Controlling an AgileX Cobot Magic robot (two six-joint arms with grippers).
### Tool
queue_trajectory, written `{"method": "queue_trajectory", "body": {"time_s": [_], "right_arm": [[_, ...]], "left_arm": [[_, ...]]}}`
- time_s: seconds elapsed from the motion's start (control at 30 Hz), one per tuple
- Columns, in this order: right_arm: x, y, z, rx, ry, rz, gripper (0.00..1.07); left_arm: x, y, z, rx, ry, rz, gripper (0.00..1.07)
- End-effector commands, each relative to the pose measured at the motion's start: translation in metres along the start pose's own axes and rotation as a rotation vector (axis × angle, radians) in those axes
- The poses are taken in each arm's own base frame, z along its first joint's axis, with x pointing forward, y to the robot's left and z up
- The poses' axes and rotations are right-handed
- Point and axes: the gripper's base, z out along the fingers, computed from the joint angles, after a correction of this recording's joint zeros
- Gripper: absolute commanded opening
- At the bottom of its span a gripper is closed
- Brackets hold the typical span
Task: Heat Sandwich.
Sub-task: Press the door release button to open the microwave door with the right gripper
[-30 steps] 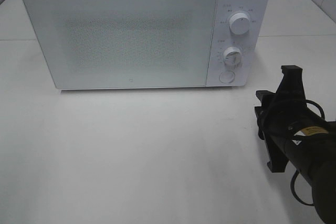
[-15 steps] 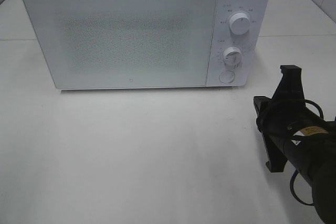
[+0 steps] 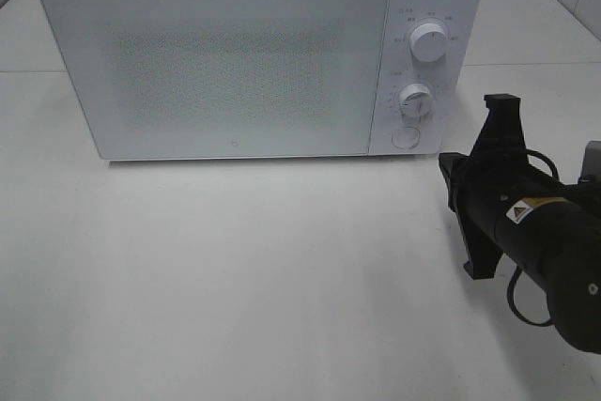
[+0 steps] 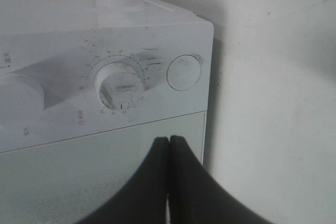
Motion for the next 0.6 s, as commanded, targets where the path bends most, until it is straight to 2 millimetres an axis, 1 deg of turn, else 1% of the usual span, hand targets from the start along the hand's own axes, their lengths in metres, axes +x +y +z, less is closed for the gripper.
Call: {"method": "queue_trajectory", "body": {"time_s": [0.03,0.13,0.2,0.27,0.3,0.4,0.43,0.47,0.53,0.6], "right_arm": [[0.001,0.002,0.012,0.018,0.016,-0.022,0.00],[0.001,0.001,0.018,0.037,0.015,-0.024,0.00],[0.002,0.000,0.029,0.055,0.025,-0.032,0.00],[0.004,0.001,0.032,0.057,0.028,-0.033,0.00],[0.005,0.001,0.039,0.056,0.029,-0.035,0.00],[0.005,0.002,0.048,0.071,0.021,-0.026,0.00],[0.005,0.002,0.048,0.071,0.021,-0.026,0.00],[0.005,0.002,0.056,0.077,0.020,-0.026,0.00],[0.004,0.004,0.062,0.075,0.022,-0.028,0.00],[0.004,0.005,0.065,0.073,0.022,-0.029,0.00]], "left_arm": [[0.002,0.000,-0.003,-0.004,-0.027,0.001,1.03],[0.002,0.000,-0.003,-0.004,-0.027,0.001,1.03],[0.002,0.000,-0.003,-0.004,-0.027,0.001,1.03],[0.002,0.000,-0.003,-0.004,-0.027,0.001,1.03],[0.002,0.000,-0.003,-0.004,-0.027,0.001,1.03],[0.002,0.000,-0.003,-0.004,-0.027,0.001,1.03],[0.002,0.000,-0.003,-0.004,-0.027,0.001,1.03],[0.002,0.000,-0.003,-0.004,-0.027,0.001,1.03],[0.002,0.000,-0.003,-0.004,-0.027,0.001,1.03],[0.002,0.000,-0.003,-0.004,-0.027,0.001,1.03]]}}
